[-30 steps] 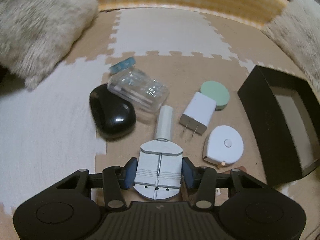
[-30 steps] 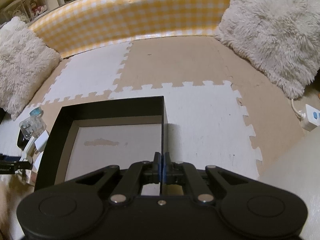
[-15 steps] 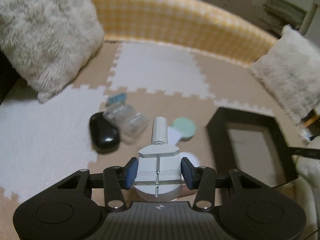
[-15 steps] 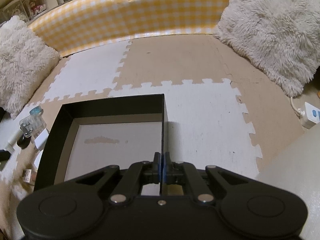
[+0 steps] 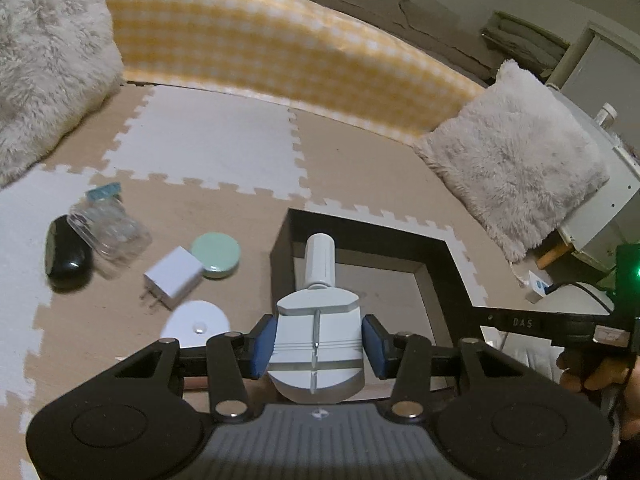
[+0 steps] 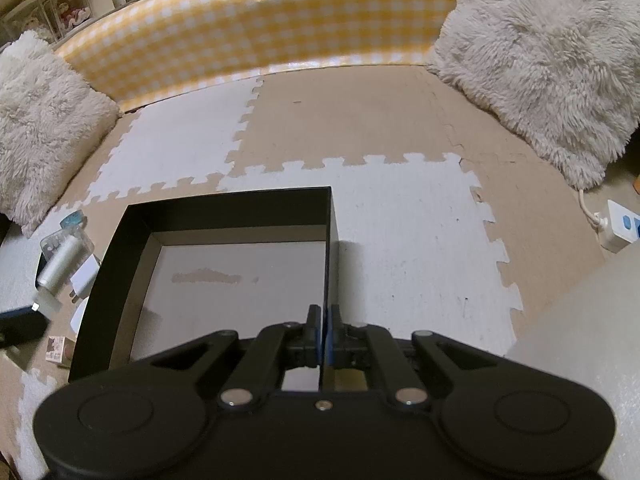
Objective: Organize rigid objects
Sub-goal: 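Carry the white tool into the black box and open the left gripper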
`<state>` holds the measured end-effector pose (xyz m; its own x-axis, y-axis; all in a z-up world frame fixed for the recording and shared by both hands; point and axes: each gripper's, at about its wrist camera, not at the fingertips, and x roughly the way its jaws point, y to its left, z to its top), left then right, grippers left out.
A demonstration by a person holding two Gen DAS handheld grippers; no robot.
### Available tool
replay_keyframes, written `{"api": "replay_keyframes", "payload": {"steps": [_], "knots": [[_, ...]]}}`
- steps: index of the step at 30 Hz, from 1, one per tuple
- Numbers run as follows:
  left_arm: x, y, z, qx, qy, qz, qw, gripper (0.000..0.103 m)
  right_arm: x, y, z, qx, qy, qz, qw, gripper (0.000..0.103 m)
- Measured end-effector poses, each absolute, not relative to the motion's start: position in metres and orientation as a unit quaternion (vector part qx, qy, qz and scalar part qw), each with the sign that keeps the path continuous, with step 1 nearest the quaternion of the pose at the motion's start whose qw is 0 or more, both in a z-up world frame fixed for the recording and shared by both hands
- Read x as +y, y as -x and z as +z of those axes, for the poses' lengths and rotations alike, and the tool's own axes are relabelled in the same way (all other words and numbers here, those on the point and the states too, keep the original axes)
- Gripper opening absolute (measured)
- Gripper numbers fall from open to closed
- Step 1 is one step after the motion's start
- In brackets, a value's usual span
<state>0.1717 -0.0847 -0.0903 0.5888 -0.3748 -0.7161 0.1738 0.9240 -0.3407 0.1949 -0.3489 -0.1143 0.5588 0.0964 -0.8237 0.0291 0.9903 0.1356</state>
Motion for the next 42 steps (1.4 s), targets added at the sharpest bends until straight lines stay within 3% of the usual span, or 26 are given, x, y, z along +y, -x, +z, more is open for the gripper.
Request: {"api": "replay_keyframes", "payload": {"steps": [16,28,33,42], "knots": [[-0.114,-0.174,-0.106,0.423,0.073,-0.155,0.890,0.050,-0.347,-0.198,-0.115,0.478,-0.062,0.015,0.876,0.003],[-0.120,-0.162,-0.097,0.446,0.039,-0.187,0.874,0.081,-0.349,-0.199,-0.118,0.483,-0.065,0.019,0.873,0.003],[-0.119,-0.156,-0.092,0.446,0.030,-0.186,0.875,0.100,-0.351,-0.198,-0.115,0.484,-0.071,0.019,0.872,0.003],[-0.114,-0.153,-0.090,0.448,0.015,-0.181,0.875,0.103,-0.351,-0.195,-0.114,0.483,-0.068,0.012,0.873,0.008]]}}
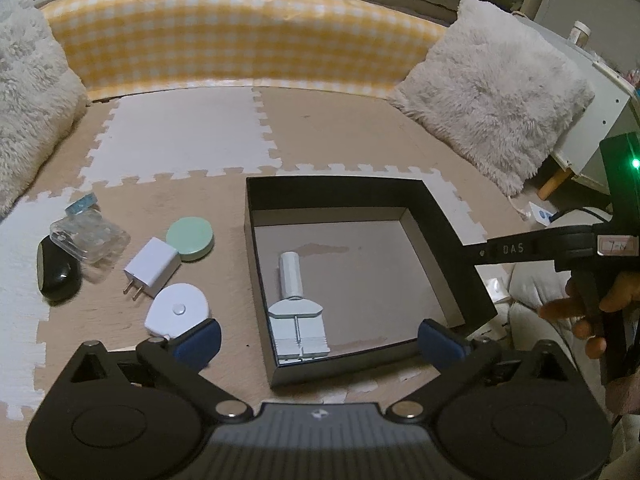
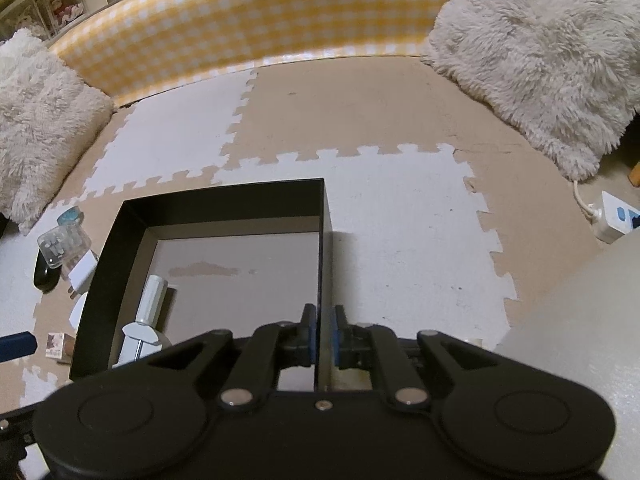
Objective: Organize rigid objects
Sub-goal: 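Carry the white tool into the black box and open the left gripper, then move the left gripper back and grasp the UV gel polish bottle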
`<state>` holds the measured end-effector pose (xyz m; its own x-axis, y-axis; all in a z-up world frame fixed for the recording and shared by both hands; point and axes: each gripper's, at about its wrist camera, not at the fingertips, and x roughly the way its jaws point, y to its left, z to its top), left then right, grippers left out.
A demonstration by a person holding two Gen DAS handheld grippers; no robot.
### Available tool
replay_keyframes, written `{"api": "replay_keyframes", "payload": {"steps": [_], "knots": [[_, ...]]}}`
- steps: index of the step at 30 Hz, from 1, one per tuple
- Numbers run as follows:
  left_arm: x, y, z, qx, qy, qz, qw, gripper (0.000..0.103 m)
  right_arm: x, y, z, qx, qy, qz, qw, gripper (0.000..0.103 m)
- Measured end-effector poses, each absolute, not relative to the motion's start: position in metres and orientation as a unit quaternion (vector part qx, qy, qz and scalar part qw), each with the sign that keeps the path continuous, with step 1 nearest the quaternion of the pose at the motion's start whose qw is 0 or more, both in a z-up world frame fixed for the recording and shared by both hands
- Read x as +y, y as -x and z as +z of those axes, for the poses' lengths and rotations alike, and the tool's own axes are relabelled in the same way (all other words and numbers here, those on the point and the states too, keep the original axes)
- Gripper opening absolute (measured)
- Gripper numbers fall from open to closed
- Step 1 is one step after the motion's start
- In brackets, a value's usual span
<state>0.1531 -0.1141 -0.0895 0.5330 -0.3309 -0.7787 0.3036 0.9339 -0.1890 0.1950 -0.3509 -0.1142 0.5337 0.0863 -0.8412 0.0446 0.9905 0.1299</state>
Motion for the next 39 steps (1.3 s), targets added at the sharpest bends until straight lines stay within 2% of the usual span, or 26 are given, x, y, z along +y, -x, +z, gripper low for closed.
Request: {"api": "replay_keyframes", "payload": {"steps": [5,9,21,29,39], "knots": [[-0.106,-0.153,-0.087,0.440,0.012,-0.171,0.881,0.103,-0.349,-0.195,-0.120,0.497,-0.064,0.018,0.865,0.009],[-0.094,-0.157,-0.082,0.427,0.012,-0.153,0.891,0.103,-0.347,-0.195,-0.123,0.503,-0.059,0.021,0.862,0.005],[-0.041,-0.177,-0.071,0.397,0.008,-0.109,0.911,0.103,-0.348,-0.196,-0.123,0.505,-0.063,0.021,0.861,0.004],[-0.020,-0.192,-0.096,0.462,-0.003,-0.076,0.884,0.103,-0.348,-0.196,-0.123,0.505,-0.064,0.021,0.860,0.004],[-0.019,-0.198,-0.142,0.534,0.033,-0.045,0.843,0.103,-0.348,-0.196,-0.123,0.505,-0.064,0.021,0.860,0.004]]}}
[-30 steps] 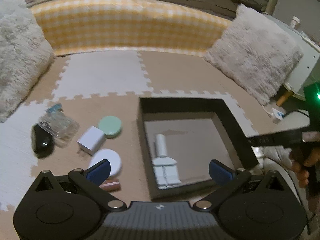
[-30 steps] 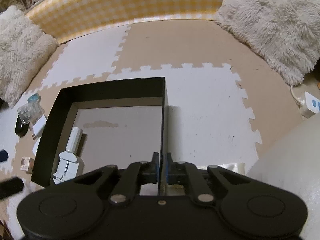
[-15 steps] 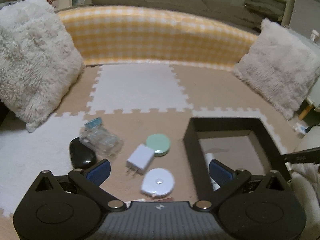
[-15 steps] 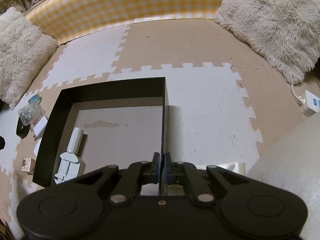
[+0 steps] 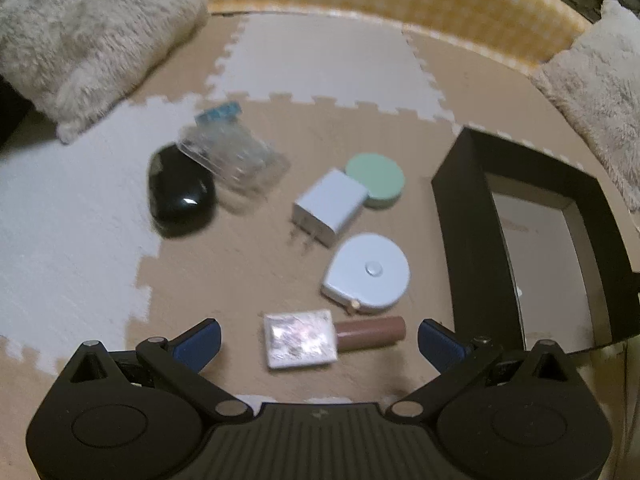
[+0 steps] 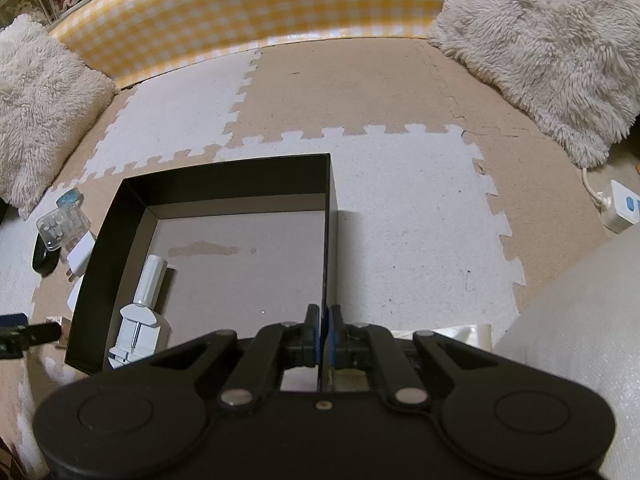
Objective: Organize rigid objects
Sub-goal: 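Move the left gripper back and grasp the UV gel polish bottle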
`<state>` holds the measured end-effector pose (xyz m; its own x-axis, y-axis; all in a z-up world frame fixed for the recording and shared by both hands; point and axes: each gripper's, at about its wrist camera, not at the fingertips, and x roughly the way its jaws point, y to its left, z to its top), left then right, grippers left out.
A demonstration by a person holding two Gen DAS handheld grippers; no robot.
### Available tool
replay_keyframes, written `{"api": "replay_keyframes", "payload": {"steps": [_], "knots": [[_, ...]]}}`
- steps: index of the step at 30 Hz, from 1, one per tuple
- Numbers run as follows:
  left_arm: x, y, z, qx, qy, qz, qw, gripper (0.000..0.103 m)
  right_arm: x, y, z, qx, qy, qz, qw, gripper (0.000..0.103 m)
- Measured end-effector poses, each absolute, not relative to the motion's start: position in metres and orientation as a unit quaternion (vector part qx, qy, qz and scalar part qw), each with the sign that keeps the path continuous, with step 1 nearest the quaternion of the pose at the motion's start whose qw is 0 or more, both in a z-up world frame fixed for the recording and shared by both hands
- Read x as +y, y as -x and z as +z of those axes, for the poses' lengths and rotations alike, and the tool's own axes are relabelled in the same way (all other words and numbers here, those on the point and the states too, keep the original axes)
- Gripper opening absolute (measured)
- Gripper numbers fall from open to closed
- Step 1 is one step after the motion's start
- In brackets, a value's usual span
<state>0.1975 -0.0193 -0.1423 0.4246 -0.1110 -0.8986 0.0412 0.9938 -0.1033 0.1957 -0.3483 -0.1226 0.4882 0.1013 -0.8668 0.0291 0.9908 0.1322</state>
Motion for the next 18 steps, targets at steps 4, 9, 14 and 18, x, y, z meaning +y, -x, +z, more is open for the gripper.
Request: {"api": "replay_keyframes", "payload": {"steps": [4,9,14,18], "knots": [[-0.028,-0.197,-0.152,0.536,0.034,-0.046,0.843,0.103,-0.348,-0.196,-0.123,0.505,-0.066,0.021,0.860,0.004],[-0.036,-0.201,-0.162,0.529,0.023,-0.036,0.848,0.103,-0.349,-0.196,-0.123,0.506,-0.067,0.021,0.860,0.004],[-0.035,-0.201,-0.169,0.530,0.011,-0.017,0.848,0.103,-0.349,-0.196,-0.123,0.506,-0.068,0.022,0.860,0.004],[-0.029,-0.199,-0.167,0.536,0.016,-0.018,0.844,0.092,-0.349,-0.196,-0.123,0.506,-0.069,0.022,0.859,0.004]]}}
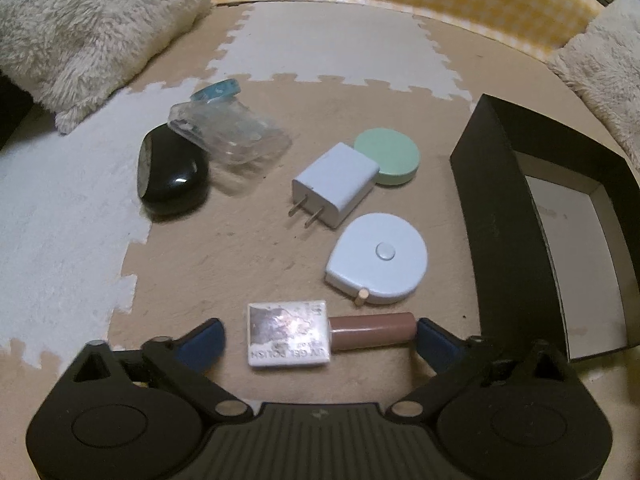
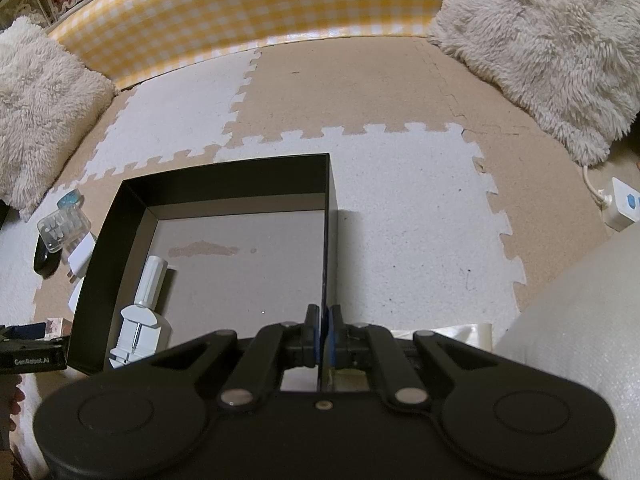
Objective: Organize rigid objects
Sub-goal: 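Move the left gripper back and grasp the UV gel polish bottle, then carry the polish bottle into the black box and release it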
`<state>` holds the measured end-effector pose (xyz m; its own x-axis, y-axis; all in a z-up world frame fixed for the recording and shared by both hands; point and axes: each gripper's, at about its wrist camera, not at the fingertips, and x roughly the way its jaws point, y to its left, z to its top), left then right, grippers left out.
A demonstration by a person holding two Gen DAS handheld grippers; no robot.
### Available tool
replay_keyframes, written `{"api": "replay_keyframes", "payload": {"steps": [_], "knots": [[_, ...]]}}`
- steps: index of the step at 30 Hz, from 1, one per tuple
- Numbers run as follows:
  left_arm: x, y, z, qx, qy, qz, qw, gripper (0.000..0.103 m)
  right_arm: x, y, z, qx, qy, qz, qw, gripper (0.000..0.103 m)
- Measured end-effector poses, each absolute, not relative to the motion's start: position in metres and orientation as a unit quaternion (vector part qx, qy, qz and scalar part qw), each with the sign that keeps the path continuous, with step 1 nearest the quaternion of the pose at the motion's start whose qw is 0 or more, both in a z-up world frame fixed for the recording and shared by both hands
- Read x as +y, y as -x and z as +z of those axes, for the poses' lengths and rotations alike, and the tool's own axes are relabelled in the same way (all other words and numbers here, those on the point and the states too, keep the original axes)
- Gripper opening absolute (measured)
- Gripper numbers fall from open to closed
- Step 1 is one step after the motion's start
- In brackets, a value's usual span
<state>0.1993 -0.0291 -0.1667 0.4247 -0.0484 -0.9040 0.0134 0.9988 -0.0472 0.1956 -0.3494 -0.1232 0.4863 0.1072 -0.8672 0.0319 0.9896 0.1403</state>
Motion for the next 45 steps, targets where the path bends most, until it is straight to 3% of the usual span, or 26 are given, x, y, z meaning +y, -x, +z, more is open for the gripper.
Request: {"api": "replay_keyframes", "payload": {"steps": [2,15,32,45], "knots": [[-0.028,-0.199,-0.165,0.537,0.023,-0.020,0.843,0.086,-0.350,-0.196,-0.123,0.506,-0.068,0.022,0.859,0.005],[-0.023,-0.197,-0.157,0.531,0.065,-0.013,0.845,0.086,-0.348,-0.196,-0.123,0.508,-0.066,0.021,0.859,0.004],[-0.071,-0.173,-0.080,0.436,0.095,-0.125,0.886,0.086,-0.350,-0.196,-0.115,0.498,-0.071,0.019,0.864,0.003],[-0.141,-0.171,-0.107,0.460,0.093,-0.213,0.857,0.086,-0.345,-0.199,-0.114,0.505,-0.056,0.016,0.861,0.003]]}}
